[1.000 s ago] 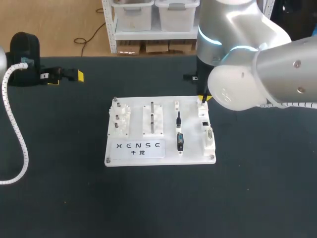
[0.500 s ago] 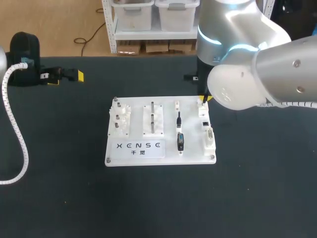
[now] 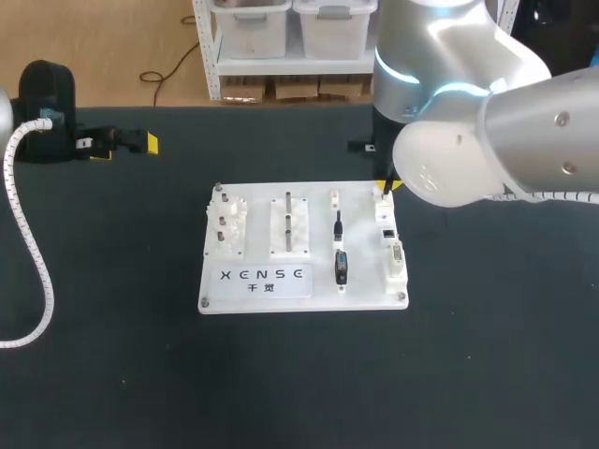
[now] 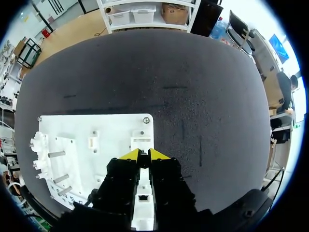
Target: Insert the USB connector, Ethernet cable, and multi-pin plug into their matching sockets one by one.
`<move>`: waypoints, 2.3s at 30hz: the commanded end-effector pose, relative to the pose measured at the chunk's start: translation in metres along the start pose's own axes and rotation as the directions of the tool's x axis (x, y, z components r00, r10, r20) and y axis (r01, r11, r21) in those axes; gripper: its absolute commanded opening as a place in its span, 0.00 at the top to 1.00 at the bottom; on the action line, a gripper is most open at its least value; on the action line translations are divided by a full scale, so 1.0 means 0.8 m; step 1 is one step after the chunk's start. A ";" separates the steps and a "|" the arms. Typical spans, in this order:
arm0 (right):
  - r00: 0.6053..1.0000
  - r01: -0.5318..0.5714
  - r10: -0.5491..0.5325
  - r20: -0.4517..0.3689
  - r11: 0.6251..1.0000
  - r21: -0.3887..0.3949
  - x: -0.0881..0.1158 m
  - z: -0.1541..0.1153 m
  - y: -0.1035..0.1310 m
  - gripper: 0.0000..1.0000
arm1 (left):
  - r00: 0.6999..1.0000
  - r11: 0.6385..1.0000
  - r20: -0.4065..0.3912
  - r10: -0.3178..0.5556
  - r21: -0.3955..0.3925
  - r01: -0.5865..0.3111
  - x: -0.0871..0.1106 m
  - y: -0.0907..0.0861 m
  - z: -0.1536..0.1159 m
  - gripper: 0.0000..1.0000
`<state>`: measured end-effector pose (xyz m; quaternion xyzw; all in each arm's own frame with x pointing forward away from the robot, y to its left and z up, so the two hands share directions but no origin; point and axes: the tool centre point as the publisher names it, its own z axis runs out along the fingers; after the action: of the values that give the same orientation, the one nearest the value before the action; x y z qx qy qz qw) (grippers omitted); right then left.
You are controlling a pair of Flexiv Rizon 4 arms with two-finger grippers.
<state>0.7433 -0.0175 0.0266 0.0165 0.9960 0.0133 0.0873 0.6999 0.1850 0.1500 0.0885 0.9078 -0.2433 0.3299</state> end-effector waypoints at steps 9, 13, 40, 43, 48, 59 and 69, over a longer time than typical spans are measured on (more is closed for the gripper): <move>1.000 0.008 -0.007 -0.022 1.000 0.021 0.012 0.014 -0.005 1.00 | 1.000 1.000 0.000 0.000 0.000 0.000 0.000 0.000 0.000 0.00; 1.000 0.010 -0.009 -0.028 1.000 0.024 0.011 0.016 -0.004 1.00 | 1.000 1.000 0.000 0.000 0.000 0.000 0.000 0.000 0.000 0.00; 1.000 0.005 -0.005 -0.011 1.000 0.008 0.007 0.006 -0.002 1.00 | 1.000 1.000 0.000 0.000 0.000 0.000 0.000 0.000 0.000 0.00; 1.000 0.007 -0.007 -0.016 1.000 0.008 0.009 0.008 0.000 1.00 | 1.000 1.000 0.000 0.000 0.000 0.000 0.000 0.000 0.000 0.00; 1.000 0.007 -0.006 -0.026 1.000 0.010 0.011 0.011 0.001 1.00 | 1.000 1.000 0.000 0.000 0.000 0.000 0.000 0.000 0.000 0.00; 1.000 0.005 -0.005 -0.027 1.000 0.005 0.012 0.004 0.002 1.00 | 1.000 1.000 0.000 0.000 0.000 0.000 0.000 0.000 0.000 0.00; 1.000 0.003 -0.003 -0.026 1.000 -0.002 0.012 -0.003 0.002 1.00 | 1.000 1.000 0.000 0.000 0.000 0.000 0.000 0.000 0.000 0.00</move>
<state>0.7363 -0.0141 0.0280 0.0143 0.9972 0.0132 0.0723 0.6999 0.1850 0.1499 0.0885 0.9078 -0.2433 0.3299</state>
